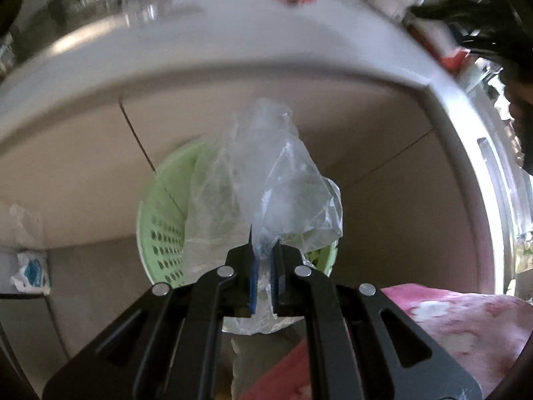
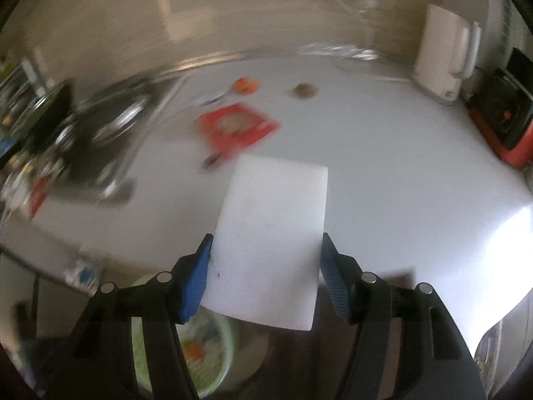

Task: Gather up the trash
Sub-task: 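Carry plastic bag and sponge block to the green basket and release both, then grasp the orange peel with the left tool while the right tool grasps the brown nut, then carry orange peel and brown nut over the green basket and open both tools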

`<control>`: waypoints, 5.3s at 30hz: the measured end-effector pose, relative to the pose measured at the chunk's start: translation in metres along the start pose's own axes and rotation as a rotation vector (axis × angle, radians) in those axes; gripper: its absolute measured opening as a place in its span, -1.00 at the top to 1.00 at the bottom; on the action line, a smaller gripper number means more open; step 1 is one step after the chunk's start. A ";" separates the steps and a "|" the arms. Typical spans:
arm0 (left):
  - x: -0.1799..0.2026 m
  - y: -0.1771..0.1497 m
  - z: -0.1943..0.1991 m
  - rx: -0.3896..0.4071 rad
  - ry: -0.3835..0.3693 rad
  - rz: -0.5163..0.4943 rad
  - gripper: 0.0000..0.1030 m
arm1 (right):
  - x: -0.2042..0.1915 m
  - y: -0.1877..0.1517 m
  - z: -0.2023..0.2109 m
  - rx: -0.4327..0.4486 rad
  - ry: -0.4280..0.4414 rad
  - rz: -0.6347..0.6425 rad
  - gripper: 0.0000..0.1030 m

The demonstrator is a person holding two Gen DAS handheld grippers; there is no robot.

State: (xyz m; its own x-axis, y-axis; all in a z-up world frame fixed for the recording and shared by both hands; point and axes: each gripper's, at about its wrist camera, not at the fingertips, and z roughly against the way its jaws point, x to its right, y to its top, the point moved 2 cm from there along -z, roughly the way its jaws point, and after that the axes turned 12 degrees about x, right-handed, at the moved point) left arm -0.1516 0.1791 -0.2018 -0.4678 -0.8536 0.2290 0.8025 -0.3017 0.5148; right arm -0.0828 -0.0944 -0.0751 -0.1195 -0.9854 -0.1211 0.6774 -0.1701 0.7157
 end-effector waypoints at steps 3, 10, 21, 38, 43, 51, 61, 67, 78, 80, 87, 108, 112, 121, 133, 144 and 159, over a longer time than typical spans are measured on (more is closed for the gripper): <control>-0.005 -0.014 -0.034 -0.070 -0.002 0.009 0.90 | -0.027 -0.027 0.017 -0.038 0.073 0.010 -0.21; -0.013 -0.034 -0.076 -0.176 0.034 0.041 0.14 | -0.076 -0.070 0.026 -0.093 0.175 0.077 -0.22; -0.041 -0.017 0.006 0.034 0.155 0.112 -0.60 | -0.120 -0.117 -0.009 -0.207 0.273 0.158 -0.23; -0.071 -0.016 0.069 0.166 0.332 0.167 -0.85 | -0.184 -0.195 -0.102 -0.434 0.322 0.334 -0.95; -0.068 -0.008 0.074 0.193 0.323 0.162 -0.85 | -0.176 -0.181 -0.090 -0.399 0.303 0.330 -0.95; -0.046 0.030 0.091 0.281 0.286 0.116 -0.85 | -0.159 -0.140 -0.051 -0.294 0.280 0.309 -0.95; -0.008 0.111 0.071 0.325 0.241 0.046 -0.85 | -0.091 -0.054 -0.031 -0.144 0.234 0.250 -0.95; 0.013 0.184 0.039 0.348 0.263 0.008 -0.85 | -0.034 0.010 -0.061 -0.098 0.190 0.282 -0.95; 0.024 0.354 -0.069 0.368 0.292 0.041 -0.85 | 0.064 0.142 -0.180 -0.038 0.175 0.296 -0.95; 0.025 0.378 -0.091 0.364 0.286 0.041 -0.85 | 0.075 0.160 -0.204 -0.033 0.172 0.300 -0.95; 0.027 0.426 -0.152 0.313 0.283 0.032 -0.85 | 0.096 0.190 -0.260 -0.033 0.195 0.296 -0.95; 0.041 0.458 -0.228 0.228 0.311 -0.010 0.45 | 0.112 0.195 -0.291 -0.017 0.240 0.265 -0.95; 0.039 0.463 -0.223 0.233 0.291 0.018 0.56 | 0.110 0.197 -0.291 -0.005 0.268 0.260 -0.95; 0.039 0.455 -0.168 0.316 0.285 0.085 0.57 | 0.098 0.194 -0.289 0.053 0.238 0.370 -0.70; 0.030 0.402 -0.084 0.386 0.350 0.165 0.57 | 0.091 0.186 -0.285 0.027 0.235 0.419 0.48; 0.019 0.308 -0.002 0.391 0.359 0.236 0.57 | 0.052 0.154 -0.185 0.051 0.381 0.388 0.48; 0.005 0.067 0.036 0.169 0.330 0.222 0.57 | -0.090 -0.007 -0.039 -0.103 0.590 0.419 0.48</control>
State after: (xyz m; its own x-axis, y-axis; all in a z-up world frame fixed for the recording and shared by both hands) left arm -0.1134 0.1699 -0.1368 -0.1256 -0.9882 0.0871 0.7855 -0.0454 0.6172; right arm -0.0486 -0.0044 -0.0959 0.5562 -0.8007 -0.2223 0.6487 0.2511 0.7184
